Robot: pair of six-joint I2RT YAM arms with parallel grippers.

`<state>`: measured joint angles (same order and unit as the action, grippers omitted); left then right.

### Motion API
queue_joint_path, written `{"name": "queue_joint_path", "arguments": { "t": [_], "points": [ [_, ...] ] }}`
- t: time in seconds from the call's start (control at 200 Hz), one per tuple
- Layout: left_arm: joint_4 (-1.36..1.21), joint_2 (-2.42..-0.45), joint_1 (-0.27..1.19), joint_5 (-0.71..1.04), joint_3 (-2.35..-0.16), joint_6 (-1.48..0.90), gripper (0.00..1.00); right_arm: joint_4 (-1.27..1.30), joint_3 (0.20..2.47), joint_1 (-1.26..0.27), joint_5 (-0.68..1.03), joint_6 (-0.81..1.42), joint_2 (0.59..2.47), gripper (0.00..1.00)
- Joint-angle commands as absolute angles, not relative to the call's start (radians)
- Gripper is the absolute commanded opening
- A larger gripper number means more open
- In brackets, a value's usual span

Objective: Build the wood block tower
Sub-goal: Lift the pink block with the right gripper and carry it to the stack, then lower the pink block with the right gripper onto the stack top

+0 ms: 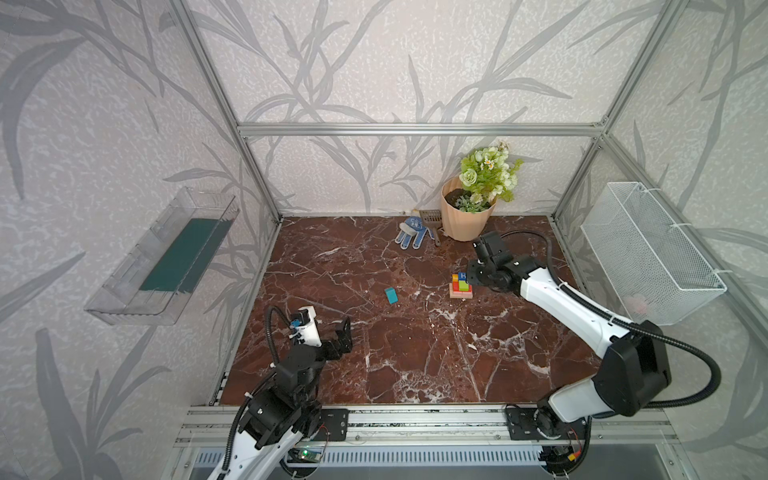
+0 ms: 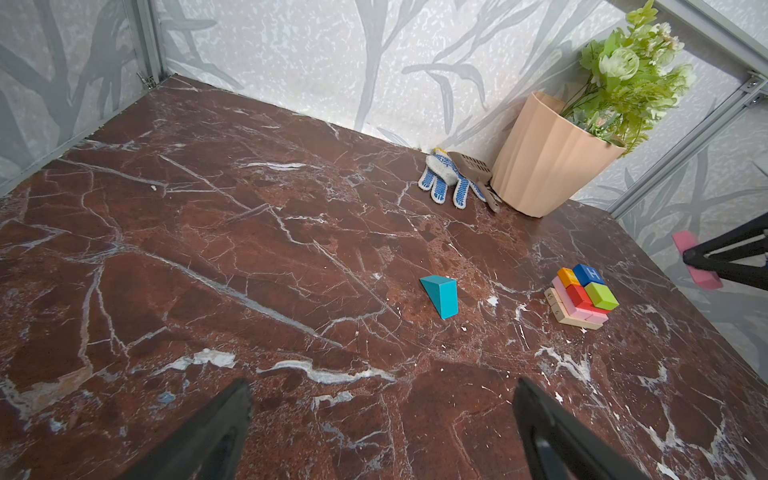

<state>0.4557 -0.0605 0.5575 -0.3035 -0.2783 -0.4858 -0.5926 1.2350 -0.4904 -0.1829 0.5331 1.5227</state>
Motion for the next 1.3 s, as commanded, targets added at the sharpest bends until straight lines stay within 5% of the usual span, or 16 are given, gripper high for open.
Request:
{"name": "queue_joint_path", "arguments": {
  "t": [0.0,0.505,1.3],
  "points": [
    [0.448,-0.063,0.562,-0.307,-0.282,-0.480,0.99,-0.641,1.288,-0.488,-0.151,0.520,1.570,0.12],
    [0.448,-0.063,0.563,-0.298,-0.281,-0.479,0.99,-0.747,1.440,-0.480,-0.163,0.479,1.837,0.09],
    [0.447,-0.063,0.563,-0.295,-0.281,-0.479,0.99,-0.759,1.474,-0.469,-0.178,0.480,1.897,0.11]
  ]
}}
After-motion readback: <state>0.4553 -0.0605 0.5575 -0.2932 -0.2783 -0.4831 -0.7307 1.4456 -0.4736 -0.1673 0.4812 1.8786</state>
